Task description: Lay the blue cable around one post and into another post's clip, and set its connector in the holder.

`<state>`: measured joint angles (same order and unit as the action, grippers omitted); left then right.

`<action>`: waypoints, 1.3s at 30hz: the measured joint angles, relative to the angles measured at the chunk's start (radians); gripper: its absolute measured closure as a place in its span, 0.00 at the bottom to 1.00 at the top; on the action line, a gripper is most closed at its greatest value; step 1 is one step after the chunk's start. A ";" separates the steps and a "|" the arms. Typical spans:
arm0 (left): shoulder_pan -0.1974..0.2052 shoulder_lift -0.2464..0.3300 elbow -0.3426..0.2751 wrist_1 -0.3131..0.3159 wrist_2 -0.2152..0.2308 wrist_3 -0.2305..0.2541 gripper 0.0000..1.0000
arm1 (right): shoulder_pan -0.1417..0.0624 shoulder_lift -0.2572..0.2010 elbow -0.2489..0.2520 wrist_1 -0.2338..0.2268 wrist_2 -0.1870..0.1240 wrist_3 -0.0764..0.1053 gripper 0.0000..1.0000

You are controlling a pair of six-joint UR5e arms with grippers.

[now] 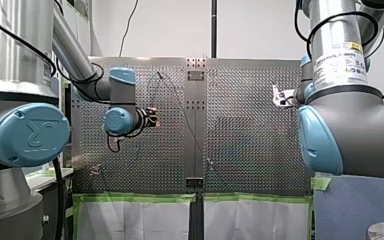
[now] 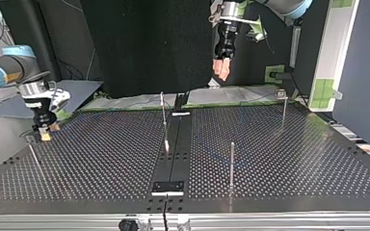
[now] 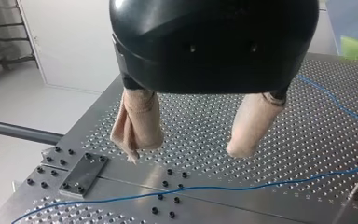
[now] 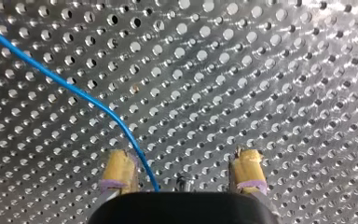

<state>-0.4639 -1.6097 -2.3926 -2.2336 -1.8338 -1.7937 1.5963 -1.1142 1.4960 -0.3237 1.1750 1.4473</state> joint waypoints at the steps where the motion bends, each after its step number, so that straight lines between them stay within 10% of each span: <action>1: 0.000 0.000 0.000 0.000 0.000 -0.002 0.00 | 0.001 0.000 0.003 0.000 0.000 0.000 0.01; 13: 0.002 0.000 0.000 0.000 0.000 -0.015 0.00 | 0.023 -0.045 0.066 -0.022 -0.010 -0.019 0.01; 19: 0.002 0.000 0.000 -0.003 -0.007 -0.034 0.00 | 0.060 -0.090 0.111 -0.060 -0.016 0.004 0.01; 39: 0.002 0.000 -0.001 -0.119 -0.148 -0.021 0.00 | 0.215 -0.196 0.266 -0.152 0.127 0.036 0.01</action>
<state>-0.4620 -1.6096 -2.3932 -2.3531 -1.9821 -1.8147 1.8108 -1.3107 1.7624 -0.4753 1.3025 1.4833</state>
